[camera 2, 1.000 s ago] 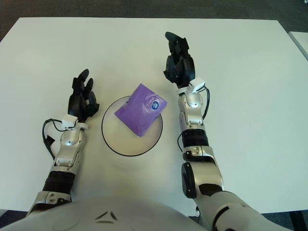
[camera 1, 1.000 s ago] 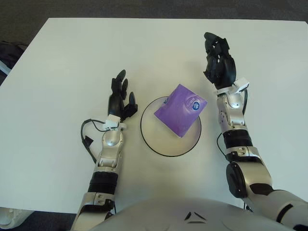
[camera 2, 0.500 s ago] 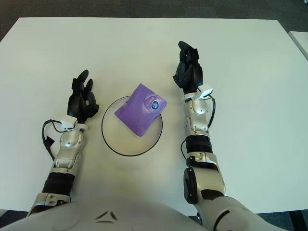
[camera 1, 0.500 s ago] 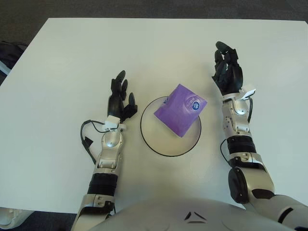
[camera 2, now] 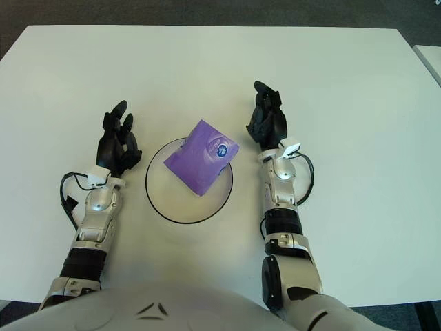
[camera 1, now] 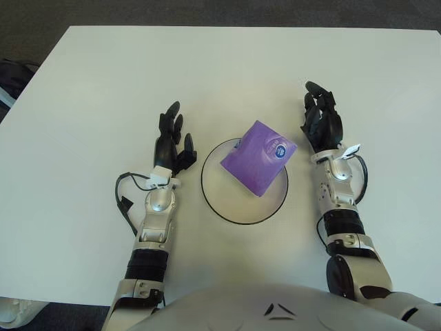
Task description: Put the tissue paper into the plate.
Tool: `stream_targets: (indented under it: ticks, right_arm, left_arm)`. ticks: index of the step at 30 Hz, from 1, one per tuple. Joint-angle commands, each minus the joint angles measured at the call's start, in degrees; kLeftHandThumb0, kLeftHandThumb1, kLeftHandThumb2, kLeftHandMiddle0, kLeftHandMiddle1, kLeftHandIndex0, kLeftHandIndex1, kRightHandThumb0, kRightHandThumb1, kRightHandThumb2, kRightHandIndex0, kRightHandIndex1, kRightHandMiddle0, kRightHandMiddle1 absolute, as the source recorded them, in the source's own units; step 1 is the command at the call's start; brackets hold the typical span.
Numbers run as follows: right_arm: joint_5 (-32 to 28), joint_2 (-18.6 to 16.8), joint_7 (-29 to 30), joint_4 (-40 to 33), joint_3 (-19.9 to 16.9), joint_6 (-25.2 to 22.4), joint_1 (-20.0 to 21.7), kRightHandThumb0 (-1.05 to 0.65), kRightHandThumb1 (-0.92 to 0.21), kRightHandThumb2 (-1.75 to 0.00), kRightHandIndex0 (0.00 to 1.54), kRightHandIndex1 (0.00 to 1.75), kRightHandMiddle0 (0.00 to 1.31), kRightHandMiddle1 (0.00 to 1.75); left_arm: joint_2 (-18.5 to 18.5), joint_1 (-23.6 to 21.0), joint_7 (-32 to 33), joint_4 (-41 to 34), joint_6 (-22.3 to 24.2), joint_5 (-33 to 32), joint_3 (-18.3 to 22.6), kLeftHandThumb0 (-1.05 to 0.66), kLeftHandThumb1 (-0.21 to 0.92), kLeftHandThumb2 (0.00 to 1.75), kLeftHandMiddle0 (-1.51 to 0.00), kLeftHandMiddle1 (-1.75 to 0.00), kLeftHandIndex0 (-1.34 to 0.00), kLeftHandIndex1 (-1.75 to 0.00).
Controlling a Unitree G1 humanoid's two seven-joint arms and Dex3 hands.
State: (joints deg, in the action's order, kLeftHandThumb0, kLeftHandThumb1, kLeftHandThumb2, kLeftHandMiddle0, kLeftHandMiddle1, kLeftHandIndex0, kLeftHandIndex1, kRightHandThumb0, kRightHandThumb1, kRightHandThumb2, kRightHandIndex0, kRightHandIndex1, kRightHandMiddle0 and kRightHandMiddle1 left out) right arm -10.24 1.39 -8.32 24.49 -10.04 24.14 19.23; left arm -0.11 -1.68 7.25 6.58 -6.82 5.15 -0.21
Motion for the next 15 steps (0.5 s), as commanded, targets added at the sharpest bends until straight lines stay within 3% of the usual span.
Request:
stream_targets:
  ticks: [1, 15]
  right_arm:
    - [-0.07, -0.02, 0.44, 0.20, -0.31, -0.03, -2.27, -0.64, -0.92, -0.86, 0.34, 0.05, 0.00, 0.77]
    - [0.89, -0.69, 0.95, -1.22, 0.43, 1.58, -8.85, -0.63, -0.92, -0.87, 0.34, 0.04, 0.00, 0.73]
  left_arm:
    - [-0.03, 3.64, -0.48, 2.08, 3.67, 0.13, -0.16, -0.77, 0.92, 0.78, -0.34, -0.02, 0.00, -0.66]
    - [0.01, 3.62, -0.77, 1.96, 3.96, -0.08, -0.13, -0.77, 0.92, 0.77, -0.35, -0.02, 0.00, -0.64]
